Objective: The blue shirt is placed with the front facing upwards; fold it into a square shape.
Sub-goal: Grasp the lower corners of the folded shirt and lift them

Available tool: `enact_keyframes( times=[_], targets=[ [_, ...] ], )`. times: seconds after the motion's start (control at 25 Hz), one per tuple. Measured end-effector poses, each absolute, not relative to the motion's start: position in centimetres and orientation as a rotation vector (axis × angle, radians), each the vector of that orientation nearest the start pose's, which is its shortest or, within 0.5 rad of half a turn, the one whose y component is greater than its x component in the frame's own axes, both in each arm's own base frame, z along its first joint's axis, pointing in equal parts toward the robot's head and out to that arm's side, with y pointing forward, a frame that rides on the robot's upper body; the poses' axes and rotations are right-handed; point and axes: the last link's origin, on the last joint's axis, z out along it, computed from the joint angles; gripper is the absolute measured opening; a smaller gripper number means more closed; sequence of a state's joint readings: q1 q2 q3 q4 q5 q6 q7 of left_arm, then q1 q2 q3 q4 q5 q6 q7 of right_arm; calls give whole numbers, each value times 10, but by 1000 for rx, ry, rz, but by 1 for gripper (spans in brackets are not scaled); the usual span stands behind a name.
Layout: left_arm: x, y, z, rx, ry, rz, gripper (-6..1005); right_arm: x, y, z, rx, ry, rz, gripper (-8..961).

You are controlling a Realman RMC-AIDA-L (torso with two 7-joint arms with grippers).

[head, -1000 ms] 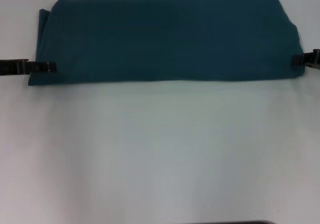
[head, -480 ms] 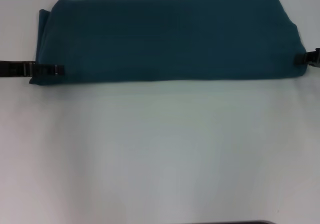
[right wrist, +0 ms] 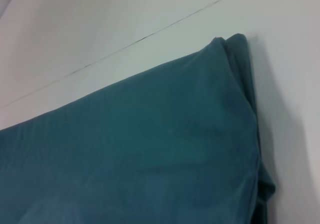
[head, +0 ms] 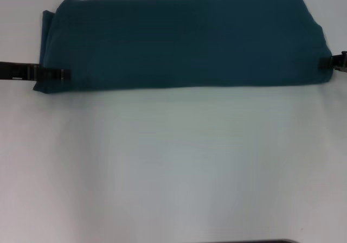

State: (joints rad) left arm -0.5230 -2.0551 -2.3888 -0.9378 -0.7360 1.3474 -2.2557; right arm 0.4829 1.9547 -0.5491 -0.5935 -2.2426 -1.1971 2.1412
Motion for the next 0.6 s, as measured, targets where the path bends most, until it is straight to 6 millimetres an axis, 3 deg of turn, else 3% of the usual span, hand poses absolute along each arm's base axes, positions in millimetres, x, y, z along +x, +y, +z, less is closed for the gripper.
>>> enact_keyframes(
  times=[0.6],
  targets=[
    [-316, 356, 39, -2247, -1456, -96, 920, 370, 341, 54, -1956, 1667, 449, 13]
  ],
)
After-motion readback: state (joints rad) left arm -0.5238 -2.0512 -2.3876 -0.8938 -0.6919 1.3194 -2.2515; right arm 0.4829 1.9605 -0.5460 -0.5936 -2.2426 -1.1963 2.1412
